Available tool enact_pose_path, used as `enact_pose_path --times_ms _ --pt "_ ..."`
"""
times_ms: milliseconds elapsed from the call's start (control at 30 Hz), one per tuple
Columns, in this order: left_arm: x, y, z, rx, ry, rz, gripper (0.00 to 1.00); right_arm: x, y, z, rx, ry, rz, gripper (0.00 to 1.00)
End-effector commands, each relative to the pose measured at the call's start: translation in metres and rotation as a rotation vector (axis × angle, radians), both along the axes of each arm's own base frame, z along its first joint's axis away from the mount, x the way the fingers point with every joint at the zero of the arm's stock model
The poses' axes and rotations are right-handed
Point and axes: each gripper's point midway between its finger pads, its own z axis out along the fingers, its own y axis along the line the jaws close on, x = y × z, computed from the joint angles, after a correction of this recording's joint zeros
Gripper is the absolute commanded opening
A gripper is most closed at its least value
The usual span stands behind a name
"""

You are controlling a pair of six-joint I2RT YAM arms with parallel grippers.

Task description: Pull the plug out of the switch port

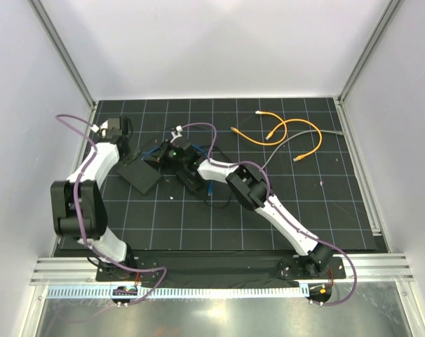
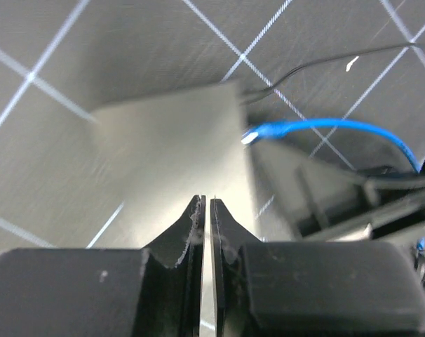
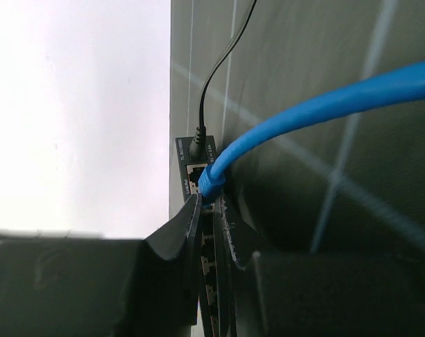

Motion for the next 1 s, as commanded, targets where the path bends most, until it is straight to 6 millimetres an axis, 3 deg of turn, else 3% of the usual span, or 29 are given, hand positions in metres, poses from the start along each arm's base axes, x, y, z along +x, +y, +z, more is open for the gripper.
enact_pose_path --times_ms 0,100,233,367,700,967 --pt "0.023 -0.006 -0.002 -0.018 -0.002 -0.056 0.11 -0.019 0.011 0.044 0.067 -0.071 0.077 0.01" --pt "0.028 -0.002 -0.019 -0.003 0.054 -0.037 0.11 -0.016 0.009 0.044 0.062 -0.07 0.069 0.01" --pt "0.018 0.005 -0.039 0.028 0.141 -0.012 0.09 -0.011 0.004 0.036 0.03 -0.034 0.068 0.06" --pt "0.004 0.012 -0.048 0.062 0.17 0.012 0.09 -0.008 0.001 0.034 0.027 -0.004 0.066 0.1" --pt "-0.002 0.014 -0.069 0.069 0.243 0.022 0.08 0.0 -0.003 0.021 -0.057 0.058 0.052 0.34" --pt "-0.004 0.012 -0.073 0.058 0.248 0.021 0.08 -0.003 0.003 0.012 -0.074 0.079 0.069 0.38"
